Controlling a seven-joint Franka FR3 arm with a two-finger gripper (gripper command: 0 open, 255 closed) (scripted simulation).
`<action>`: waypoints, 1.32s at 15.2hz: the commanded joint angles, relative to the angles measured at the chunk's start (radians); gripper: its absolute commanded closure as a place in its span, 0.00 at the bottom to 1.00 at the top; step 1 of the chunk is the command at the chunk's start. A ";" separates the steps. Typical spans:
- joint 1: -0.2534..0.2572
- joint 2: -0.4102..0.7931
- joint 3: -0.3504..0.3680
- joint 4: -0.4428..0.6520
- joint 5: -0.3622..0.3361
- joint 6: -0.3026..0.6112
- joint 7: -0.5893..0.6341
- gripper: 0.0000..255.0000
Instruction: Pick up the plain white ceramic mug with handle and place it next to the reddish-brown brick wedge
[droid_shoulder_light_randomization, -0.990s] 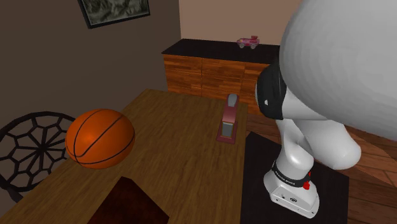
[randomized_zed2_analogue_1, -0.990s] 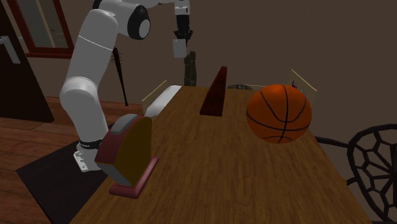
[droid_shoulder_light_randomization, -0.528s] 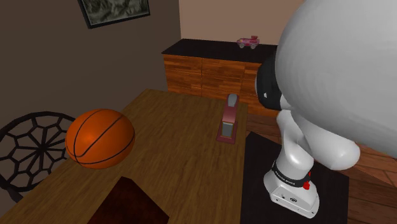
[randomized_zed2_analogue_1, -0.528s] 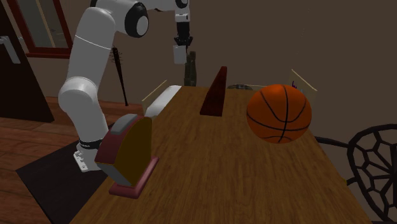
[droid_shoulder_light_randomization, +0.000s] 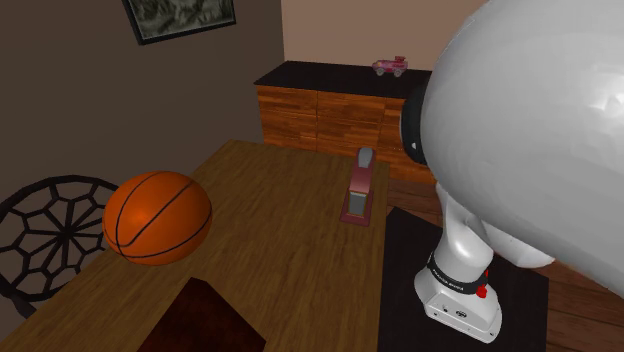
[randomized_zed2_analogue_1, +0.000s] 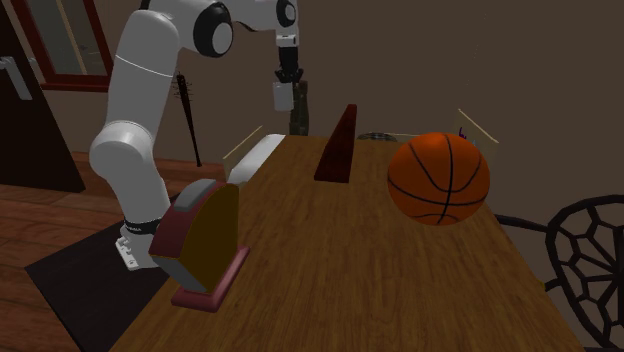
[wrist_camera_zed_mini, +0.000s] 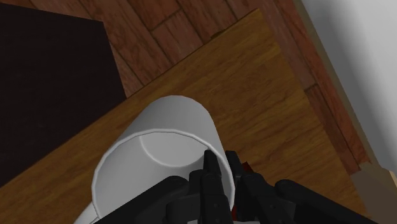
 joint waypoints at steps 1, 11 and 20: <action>-0.007 -0.002 0.000 -0.031 0.000 0.029 0.005 1.00; -0.029 0.009 -0.008 -0.157 -0.014 0.156 0.026 1.00; -0.032 0.038 -0.024 -0.241 -0.042 0.258 0.051 1.00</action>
